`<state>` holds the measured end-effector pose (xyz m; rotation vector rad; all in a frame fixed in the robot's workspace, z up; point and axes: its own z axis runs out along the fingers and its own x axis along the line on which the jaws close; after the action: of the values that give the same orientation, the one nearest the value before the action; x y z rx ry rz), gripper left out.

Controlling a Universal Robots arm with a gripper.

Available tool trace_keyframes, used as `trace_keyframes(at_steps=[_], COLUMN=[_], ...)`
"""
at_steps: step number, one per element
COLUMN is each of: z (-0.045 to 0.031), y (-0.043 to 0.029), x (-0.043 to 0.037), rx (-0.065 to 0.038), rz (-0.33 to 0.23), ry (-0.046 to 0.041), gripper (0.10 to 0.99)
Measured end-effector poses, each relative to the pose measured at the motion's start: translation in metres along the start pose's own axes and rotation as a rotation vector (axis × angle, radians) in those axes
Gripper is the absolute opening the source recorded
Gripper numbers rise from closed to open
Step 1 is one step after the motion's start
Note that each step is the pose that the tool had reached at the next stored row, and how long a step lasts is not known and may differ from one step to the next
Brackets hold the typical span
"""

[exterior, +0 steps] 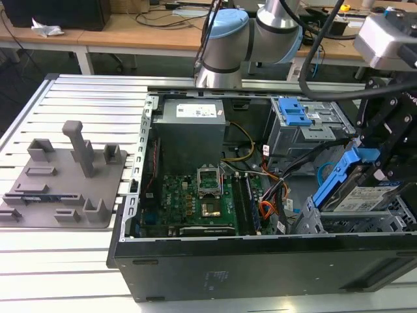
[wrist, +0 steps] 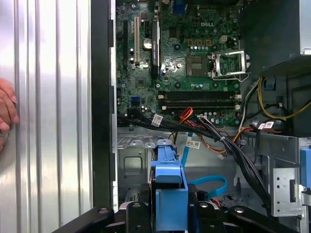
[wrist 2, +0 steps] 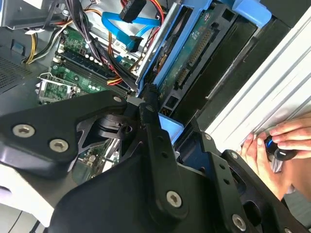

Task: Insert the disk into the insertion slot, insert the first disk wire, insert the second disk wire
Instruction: 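Insert the disk into the insertion slot, then insert the first disk wire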

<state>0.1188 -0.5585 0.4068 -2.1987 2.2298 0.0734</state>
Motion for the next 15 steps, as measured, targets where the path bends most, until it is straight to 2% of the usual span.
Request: trace_keyframes(at_steps=[2,3,4,5,6,15], z=[0.0012,0.0012,0.0014,0.0014,0.0015,0.0015], y=[0.0000,0.0000,0.0000,-0.0001,0.0000,0.0000], x=[0.0000,0.0000,0.0001,0.0001,0.0001,0.0001], rx=[0.000,0.000,0.000,0.000,0.000,0.000], rz=[0.000,0.000,0.000,-0.001,-0.001,-0.003], ry=[0.0005,0.0005,0.0002,0.0003,0.0002,0.0002], gripper=[0.376,0.435,0.557,0.557,0.624,0.624])
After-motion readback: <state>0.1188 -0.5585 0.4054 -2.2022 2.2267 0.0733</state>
